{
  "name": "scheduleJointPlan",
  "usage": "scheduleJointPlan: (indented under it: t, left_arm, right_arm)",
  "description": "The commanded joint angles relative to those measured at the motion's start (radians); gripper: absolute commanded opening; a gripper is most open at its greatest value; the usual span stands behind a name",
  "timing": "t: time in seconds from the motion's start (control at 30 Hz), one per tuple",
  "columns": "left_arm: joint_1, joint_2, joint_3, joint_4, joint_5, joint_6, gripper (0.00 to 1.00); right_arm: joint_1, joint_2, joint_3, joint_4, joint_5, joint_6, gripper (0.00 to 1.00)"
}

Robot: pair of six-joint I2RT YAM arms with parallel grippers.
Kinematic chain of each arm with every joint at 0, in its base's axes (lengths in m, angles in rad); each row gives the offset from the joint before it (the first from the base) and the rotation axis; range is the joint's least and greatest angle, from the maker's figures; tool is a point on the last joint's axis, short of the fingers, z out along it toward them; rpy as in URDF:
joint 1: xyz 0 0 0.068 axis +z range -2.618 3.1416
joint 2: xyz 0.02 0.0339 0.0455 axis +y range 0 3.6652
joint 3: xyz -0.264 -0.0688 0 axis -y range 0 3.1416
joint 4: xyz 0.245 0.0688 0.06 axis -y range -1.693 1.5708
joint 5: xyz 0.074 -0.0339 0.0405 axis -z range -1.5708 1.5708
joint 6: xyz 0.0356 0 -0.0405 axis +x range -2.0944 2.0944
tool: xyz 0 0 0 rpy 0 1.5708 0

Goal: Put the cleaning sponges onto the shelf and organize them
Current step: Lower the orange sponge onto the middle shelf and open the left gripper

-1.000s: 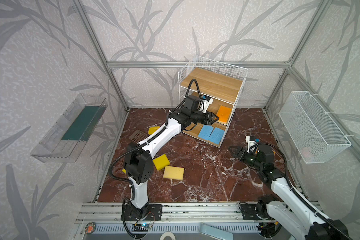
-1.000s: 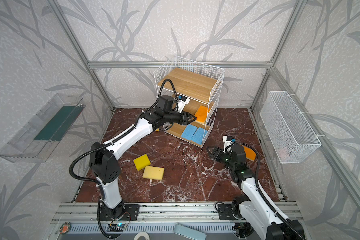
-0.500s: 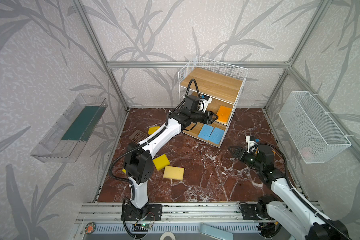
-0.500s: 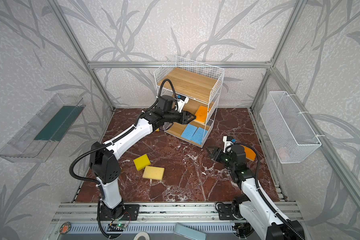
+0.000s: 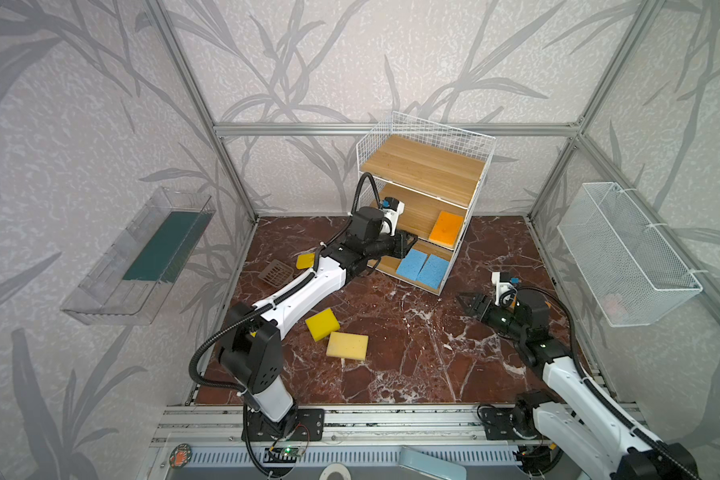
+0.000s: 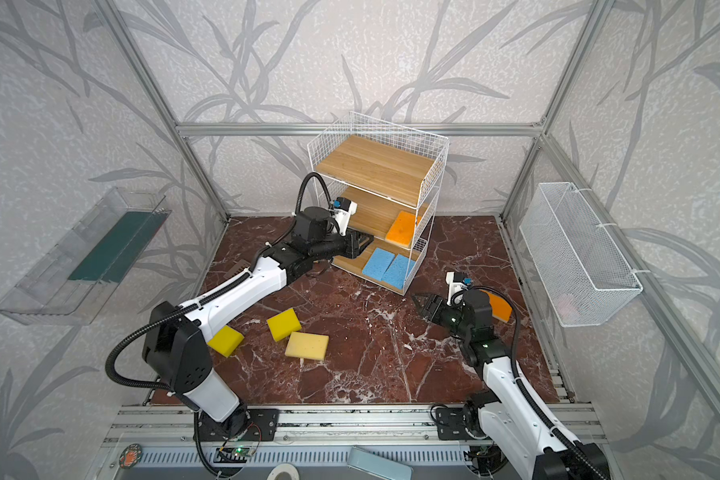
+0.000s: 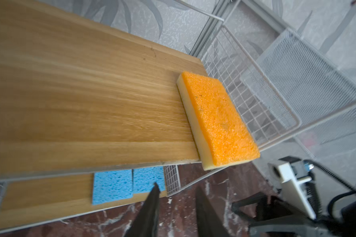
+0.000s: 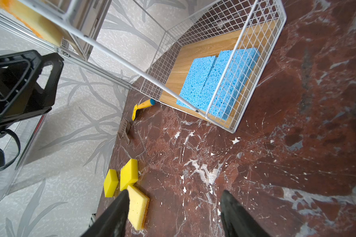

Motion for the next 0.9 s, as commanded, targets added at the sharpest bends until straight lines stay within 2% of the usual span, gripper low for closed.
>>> scheduleJointPlan:
  t: [0.0, 0.1, 0.47, 0.87]
  left_arm:
    - [-0.009, -0.015, -0.010, 0.064, 0.002, -0.012, 0.16]
    - [-0.025, -0.007, -0.006, 0.070, 0.010, -0.018, 0.10]
    - [-0.082, 0.067, 0.052, 0.056, 0.004, -0.012, 0.04]
    - [-0.088, 0.128, 0.126, 0.038, -0.004, -0.024, 0.03]
  right_arm:
    - [-0.005, -0.010, -0.010, 0.018, -0.013, 0.007, 0.69]
    - [-0.005, -0.012, -0.014, 0.021, -0.013, 0.011, 0.69]
    - [-0.005, -0.015, -0.009, 0.012, -0.011, 0.002, 0.69]
    - [-0.005, 0.000, -0.001, 0.019, -0.019, -0.001, 0.69]
